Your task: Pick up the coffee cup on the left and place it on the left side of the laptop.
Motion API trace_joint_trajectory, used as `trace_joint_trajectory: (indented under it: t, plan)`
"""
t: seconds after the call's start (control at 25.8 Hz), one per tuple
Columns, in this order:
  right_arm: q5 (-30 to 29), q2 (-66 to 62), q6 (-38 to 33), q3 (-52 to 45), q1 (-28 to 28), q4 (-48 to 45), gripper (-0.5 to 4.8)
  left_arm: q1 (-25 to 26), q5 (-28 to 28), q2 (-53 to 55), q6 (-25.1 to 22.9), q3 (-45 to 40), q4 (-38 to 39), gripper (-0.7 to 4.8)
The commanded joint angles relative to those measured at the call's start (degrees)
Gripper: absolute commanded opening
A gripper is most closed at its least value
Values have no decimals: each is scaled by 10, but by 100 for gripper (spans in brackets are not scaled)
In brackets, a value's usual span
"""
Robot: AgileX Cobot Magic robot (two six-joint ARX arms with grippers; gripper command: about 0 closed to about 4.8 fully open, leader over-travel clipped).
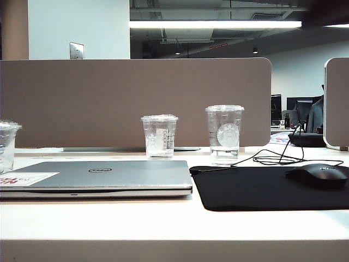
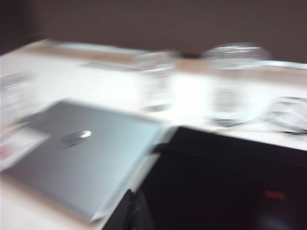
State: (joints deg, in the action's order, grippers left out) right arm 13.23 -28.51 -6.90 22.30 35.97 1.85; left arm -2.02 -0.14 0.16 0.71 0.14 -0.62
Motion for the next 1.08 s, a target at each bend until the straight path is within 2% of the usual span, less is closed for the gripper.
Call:
trace_joint_trajectory:
  t: [0.04,0.27,0.43,0.54,0.74,1.08]
  plan:
    - [20,20,-2,-35,-63,-68,-4,0,0,0,0,2,-5,-5]
    - [20,108,-2,-107,-197,-113,-4,0,2,0,0,2,-2,-5]
    - [-5,155,-2,-138,-242,-116,-4,0,2,0,0,2,-2,-5]
    - [-7,188,-2,-161,-265,-115,-4,0,2,0,0,2,-3,-5]
    - [-44,244,-2,-195,-300,-115,-4,0,2,0,0,2,-3,-5]
    - [-45,285,18,-222,-329,-107,-4,0,2,0,0,2,-2,-5]
